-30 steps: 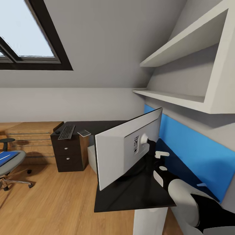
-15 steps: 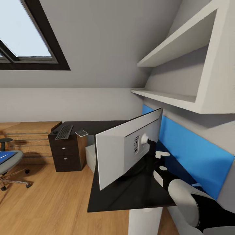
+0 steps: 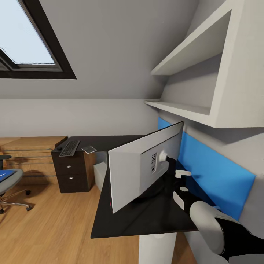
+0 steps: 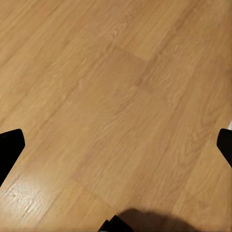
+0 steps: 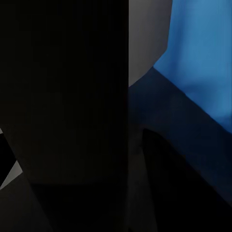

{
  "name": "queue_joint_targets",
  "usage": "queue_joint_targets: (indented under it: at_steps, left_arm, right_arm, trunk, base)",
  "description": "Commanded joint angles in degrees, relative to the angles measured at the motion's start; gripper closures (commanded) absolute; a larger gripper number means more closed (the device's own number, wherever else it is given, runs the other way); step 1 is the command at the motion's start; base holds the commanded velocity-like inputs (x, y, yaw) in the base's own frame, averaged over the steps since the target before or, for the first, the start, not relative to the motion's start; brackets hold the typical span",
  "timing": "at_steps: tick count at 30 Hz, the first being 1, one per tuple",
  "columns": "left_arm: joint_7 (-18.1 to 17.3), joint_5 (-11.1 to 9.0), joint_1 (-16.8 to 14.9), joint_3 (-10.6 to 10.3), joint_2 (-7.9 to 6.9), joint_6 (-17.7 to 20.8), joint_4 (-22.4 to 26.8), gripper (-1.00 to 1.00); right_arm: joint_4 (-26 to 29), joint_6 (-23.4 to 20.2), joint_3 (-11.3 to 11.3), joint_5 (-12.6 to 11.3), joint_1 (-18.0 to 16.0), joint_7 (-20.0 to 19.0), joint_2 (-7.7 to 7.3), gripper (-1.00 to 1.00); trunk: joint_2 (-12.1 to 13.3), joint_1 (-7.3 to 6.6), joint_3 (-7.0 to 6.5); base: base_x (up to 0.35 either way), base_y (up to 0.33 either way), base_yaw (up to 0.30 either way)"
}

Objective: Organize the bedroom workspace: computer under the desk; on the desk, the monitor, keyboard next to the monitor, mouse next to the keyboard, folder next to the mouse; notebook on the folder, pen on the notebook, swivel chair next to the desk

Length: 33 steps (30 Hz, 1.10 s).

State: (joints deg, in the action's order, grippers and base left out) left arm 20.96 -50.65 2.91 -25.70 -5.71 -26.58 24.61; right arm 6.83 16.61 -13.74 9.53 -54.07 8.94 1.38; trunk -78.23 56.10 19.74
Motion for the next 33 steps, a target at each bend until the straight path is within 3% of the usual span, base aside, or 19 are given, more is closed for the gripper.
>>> queue_joint_targets:
  at_steps: [1, 21, 33]
  left_arm:
    - [0.49, -0.3, 0.03, -0.49, -0.08, -0.17, 0.17, -1.0]
    - [0.48, -0.24, 0.05, -0.41, -0.17, -0.23, 0.17, -1.0]
    - [0.37, -0.24, 0.06, -0.41, -0.17, -0.23, 0.16, -1.0]
  right_arm:
    - [0.03, 0.16, 0.56, 0.66, -0.08, 0.38, 0.02, 1.0]
    - [0.03, 0.17, 0.56, 0.66, -0.08, 0.38, 0.02, 1.0]
    - [0.03, 0.17, 0.56, 0.66, -0.08, 0.38, 0.02, 1.0]
  trunk:
    - [-0.04, 0.0, 0.05]
    - [-0.04, 0.0, 0.05]
    - [-0.04, 0.0, 0.05]
  base:
    - [0.0, -0.006, 0.0]
    - [0.0, -0.059, 0.0]
    - [0.234, 0.0, 0.0]
